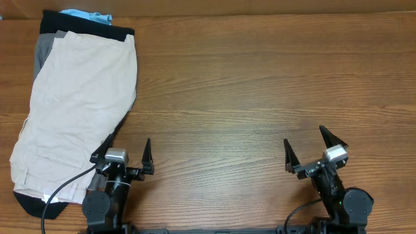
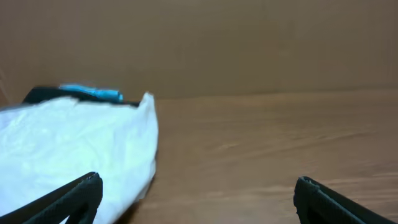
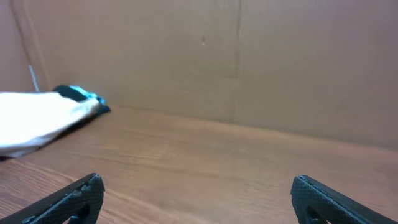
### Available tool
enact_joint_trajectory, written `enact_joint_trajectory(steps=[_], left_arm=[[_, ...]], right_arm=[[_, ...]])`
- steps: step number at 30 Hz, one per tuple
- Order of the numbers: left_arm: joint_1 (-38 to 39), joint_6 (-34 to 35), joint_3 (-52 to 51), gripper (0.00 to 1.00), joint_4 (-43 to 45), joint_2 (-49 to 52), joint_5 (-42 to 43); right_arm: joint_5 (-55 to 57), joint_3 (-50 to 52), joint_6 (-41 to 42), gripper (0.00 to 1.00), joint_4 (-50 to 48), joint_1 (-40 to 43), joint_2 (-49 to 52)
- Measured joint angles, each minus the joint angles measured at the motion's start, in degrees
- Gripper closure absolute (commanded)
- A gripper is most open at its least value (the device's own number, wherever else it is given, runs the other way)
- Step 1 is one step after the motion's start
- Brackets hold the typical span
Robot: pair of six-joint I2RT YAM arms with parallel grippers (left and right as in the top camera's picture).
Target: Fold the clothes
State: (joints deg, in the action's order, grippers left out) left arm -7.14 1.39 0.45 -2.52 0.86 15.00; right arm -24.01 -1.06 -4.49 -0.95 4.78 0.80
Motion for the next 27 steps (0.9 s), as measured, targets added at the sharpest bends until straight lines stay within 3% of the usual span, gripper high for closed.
enact_joint_trajectory(steps=[5,15,21,27], left_arm=[[0.00,0.00,0.24,0.00,3.10,0.00,3.89],[0.00,-4.04,14.47,0.00,-12.50,4.11,4.33],[0.00,-6.01,26.08,0.00,-17.75,17.75,4.31],[0.00,-7.13,45.88,0.00,-31.01,39.76,4.09]], right_arm=[[-4.66,0.00,-0.02,0.00,-6.71,0.00,-0.07],[-8.15,-3.78,2.32,0.00,-4.72,0.00,-0.04],[-8.63,-12.24,2.73,0.00,2.34,0.00,1.90],[-8.90,-24.76,2.89,0.00,10.97,0.00,13.92]])
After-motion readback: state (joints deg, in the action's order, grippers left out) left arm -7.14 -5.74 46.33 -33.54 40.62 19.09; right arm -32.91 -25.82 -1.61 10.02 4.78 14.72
